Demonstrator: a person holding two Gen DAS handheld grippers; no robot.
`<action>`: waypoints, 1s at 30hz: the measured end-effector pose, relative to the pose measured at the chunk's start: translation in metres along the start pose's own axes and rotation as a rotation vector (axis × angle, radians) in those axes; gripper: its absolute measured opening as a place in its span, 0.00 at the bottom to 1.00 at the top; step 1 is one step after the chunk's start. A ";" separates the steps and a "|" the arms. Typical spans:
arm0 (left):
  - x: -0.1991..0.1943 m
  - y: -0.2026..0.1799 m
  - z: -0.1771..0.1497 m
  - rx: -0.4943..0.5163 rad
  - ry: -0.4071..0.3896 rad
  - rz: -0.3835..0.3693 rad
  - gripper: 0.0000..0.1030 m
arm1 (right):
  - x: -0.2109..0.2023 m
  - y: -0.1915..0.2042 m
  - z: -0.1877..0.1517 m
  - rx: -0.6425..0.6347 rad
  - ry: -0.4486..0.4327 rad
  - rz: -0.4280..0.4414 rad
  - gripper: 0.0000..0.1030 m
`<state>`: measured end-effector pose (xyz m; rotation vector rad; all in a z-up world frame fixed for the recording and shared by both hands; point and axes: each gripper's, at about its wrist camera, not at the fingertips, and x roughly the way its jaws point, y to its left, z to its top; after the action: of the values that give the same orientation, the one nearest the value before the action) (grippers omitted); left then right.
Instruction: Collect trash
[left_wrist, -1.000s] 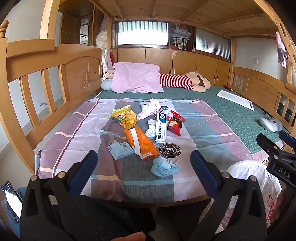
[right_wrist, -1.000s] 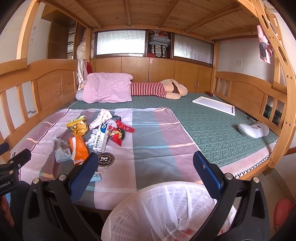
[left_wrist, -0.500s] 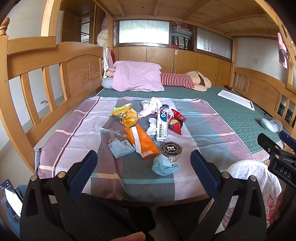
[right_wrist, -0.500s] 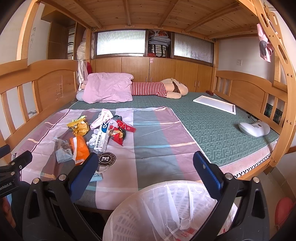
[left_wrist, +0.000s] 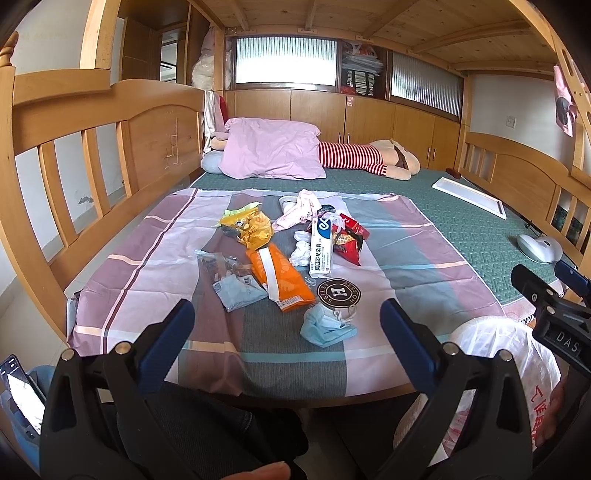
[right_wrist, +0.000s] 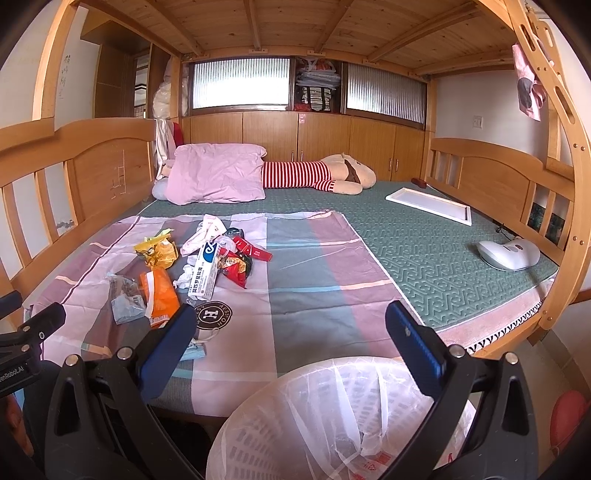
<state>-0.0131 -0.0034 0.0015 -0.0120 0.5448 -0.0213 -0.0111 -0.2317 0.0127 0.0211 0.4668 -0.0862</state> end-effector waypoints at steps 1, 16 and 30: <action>0.000 -0.001 0.000 0.002 0.000 -0.001 0.97 | 0.000 0.000 0.000 0.000 0.000 0.000 0.97; 0.000 -0.001 -0.001 0.005 0.005 -0.001 0.97 | 0.002 -0.005 -0.003 0.014 0.001 0.003 0.97; 0.000 -0.001 -0.001 0.004 0.004 -0.001 0.97 | 0.003 -0.004 -0.004 0.018 0.004 0.005 0.97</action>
<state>-0.0134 -0.0039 0.0005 -0.0084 0.5491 -0.0233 -0.0108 -0.2355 0.0083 0.0400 0.4696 -0.0856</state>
